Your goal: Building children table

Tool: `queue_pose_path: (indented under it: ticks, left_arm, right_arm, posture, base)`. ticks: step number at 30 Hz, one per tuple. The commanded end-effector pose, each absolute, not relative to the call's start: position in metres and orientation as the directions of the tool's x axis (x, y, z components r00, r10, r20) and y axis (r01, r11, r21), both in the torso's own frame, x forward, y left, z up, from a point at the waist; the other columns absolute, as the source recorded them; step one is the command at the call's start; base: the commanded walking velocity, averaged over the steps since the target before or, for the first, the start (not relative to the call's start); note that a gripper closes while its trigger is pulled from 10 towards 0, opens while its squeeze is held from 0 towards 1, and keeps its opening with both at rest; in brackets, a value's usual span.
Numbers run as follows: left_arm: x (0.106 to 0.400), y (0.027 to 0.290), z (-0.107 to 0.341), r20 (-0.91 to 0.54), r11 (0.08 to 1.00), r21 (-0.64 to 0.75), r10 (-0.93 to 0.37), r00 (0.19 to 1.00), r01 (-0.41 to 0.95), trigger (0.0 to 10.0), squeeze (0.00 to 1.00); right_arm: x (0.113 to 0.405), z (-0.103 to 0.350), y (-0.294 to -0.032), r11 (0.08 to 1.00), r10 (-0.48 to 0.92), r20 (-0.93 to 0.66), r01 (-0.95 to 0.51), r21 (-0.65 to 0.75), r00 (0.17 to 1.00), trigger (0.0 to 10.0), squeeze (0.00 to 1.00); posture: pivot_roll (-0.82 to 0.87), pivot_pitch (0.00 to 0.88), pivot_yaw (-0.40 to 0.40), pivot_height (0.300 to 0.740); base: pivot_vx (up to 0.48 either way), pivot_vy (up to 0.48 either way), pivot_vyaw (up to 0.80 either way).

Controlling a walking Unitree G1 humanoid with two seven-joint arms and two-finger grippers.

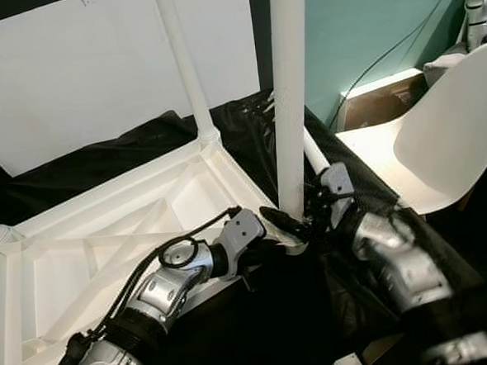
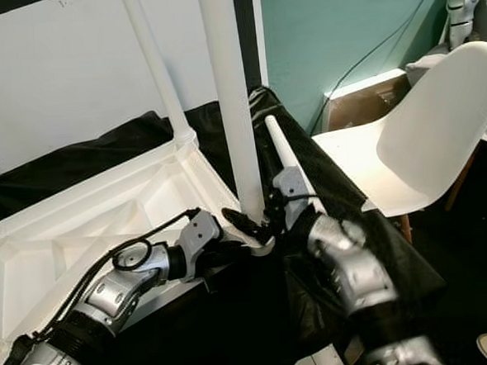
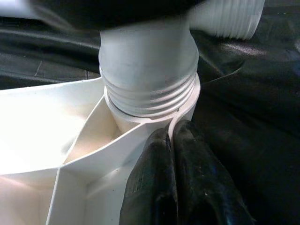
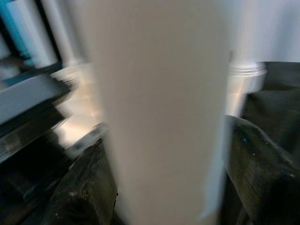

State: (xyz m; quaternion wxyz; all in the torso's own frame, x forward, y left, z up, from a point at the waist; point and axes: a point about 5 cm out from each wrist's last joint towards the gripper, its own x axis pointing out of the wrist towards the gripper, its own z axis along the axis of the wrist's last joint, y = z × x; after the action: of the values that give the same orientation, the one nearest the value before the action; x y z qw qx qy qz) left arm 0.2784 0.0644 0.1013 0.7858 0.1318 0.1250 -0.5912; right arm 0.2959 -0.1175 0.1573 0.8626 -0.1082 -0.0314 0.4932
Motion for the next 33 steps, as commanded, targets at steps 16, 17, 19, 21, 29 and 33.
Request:
queue_pose_path:
  ticks: [16,17,19,21,29,33]
  left_arm:
    - [0.259,0.067,0.078,-0.426,0.147,-0.069,-0.899,0.104,0.987,10.0,0.00]
    - [0.259,0.067,0.078,-0.426,0.147,-0.069,-0.899,0.104,0.987,10.0,0.00]
    - [0.260,0.067,0.078,-0.427,0.150,-0.059,-0.897,0.111,0.987,10.0,0.00]
    - [0.261,0.067,0.078,-0.428,0.153,-0.054,-0.897,0.115,0.987,10.0,0.00]
    - [0.260,0.069,0.078,-0.431,0.152,-0.059,-0.896,0.112,0.987,10.0,0.00]
    - [0.259,0.071,0.077,-0.438,0.149,-0.062,-0.893,0.108,0.987,10.0,0.00]
  right_arm:
    - [0.314,0.151,-0.126,0.354,0.903,-0.220,-0.929,-0.105,0.369,0.0,0.00]
    - [0.314,0.151,-0.126,0.354,0.903,-0.220,-0.929,-0.105,0.369,0.0,0.00]
    - [0.309,0.147,-0.118,0.389,0.895,-0.186,-0.913,-0.120,0.405,0.0,0.00]
    - [0.304,0.144,-0.105,0.441,0.877,-0.146,-0.888,-0.126,0.457,0.0,0.00]
    - [0.288,0.125,-0.079,0.760,0.643,-0.029,-0.642,-0.102,0.766,0.0,0.00]
    - [0.292,0.132,-0.091,0.855,0.516,0.041,-0.510,-0.098,0.856,0.0,0.00]
  posture:
    - [-0.08,0.000,0.077,0.740]
    - [-0.08,0.000,0.077,0.740]
    - [-0.08,0.000,0.076,0.740]
    - [-0.08,0.000,0.073,0.740]
    - [-0.08,0.000,0.084,0.740]
    - [-0.08,0.000,0.087,0.740]
  base:
    - [0.000,0.000,0.00]
    - [0.000,0.000,0.00]
    - [0.000,0.000,0.00]
    - [0.000,0.000,0.00]
    - [0.000,0.000,0.00]
    - [0.000,0.000,0.00]
